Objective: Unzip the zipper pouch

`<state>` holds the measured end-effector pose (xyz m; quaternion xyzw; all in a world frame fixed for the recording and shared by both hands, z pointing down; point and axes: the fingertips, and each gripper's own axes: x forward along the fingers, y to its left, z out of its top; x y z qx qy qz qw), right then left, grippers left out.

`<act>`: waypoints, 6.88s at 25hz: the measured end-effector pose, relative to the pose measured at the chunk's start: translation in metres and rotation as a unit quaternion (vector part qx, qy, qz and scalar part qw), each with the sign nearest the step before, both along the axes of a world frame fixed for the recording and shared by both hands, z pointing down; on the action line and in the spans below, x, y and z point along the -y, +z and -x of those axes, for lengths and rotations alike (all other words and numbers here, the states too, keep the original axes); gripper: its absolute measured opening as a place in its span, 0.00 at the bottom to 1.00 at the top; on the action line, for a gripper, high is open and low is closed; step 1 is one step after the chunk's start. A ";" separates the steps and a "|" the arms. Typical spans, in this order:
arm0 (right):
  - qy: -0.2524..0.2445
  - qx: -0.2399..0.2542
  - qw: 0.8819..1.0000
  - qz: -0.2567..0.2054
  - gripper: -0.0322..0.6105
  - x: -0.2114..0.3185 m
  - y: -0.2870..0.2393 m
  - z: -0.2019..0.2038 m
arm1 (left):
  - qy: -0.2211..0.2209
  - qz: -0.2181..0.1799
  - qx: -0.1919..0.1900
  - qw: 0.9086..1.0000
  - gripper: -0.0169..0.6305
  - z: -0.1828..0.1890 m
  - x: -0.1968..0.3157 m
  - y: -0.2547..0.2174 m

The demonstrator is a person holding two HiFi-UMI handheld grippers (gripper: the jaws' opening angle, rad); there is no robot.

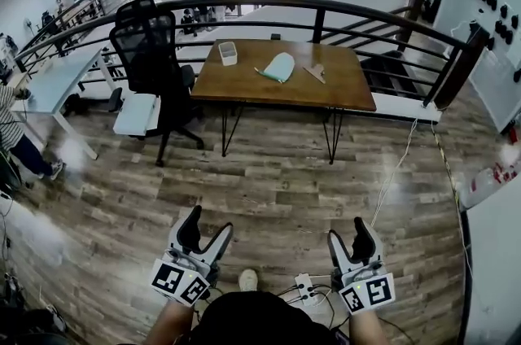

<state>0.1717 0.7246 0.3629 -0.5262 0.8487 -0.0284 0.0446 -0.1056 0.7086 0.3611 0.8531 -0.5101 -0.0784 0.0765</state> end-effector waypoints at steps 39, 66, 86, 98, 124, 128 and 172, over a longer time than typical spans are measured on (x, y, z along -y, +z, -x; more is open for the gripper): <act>0.010 0.002 1.000 0.014 0.37 0.342 0.014 -0.023 | -0.053 0.000 -0.003 0.999 0.53 0.011 0.310 0.010; 0.033 -0.008 0.999 0.029 0.35 0.576 0.023 0.000 | -0.016 0.012 -0.007 1.000 0.50 0.022 0.562 0.022; -0.008 -0.040 0.996 0.082 0.35 0.711 0.060 0.071 | 0.013 0.048 -0.007 0.999 0.50 0.059 0.691 0.058; -0.088 -0.092 0.987 0.103 0.35 0.821 0.097 0.067 | -0.004 0.062 0.005 0.998 0.48 0.025 0.776 0.072; -0.335 -0.308 0.850 0.265 0.34 0.852 0.286 0.101 | -0.056 0.156 0.008 0.986 0.40 0.009 0.828 0.128; -0.339 -0.322 0.837 0.283 0.34 0.851 0.299 0.100 | -0.039 0.176 0.007 0.984 0.39 0.015 0.836 0.141; -0.407 -0.190 0.844 0.294 0.14 0.844 0.233 0.126 | 0.132 0.253 -0.001 0.959 0.39 -0.055 0.853 0.200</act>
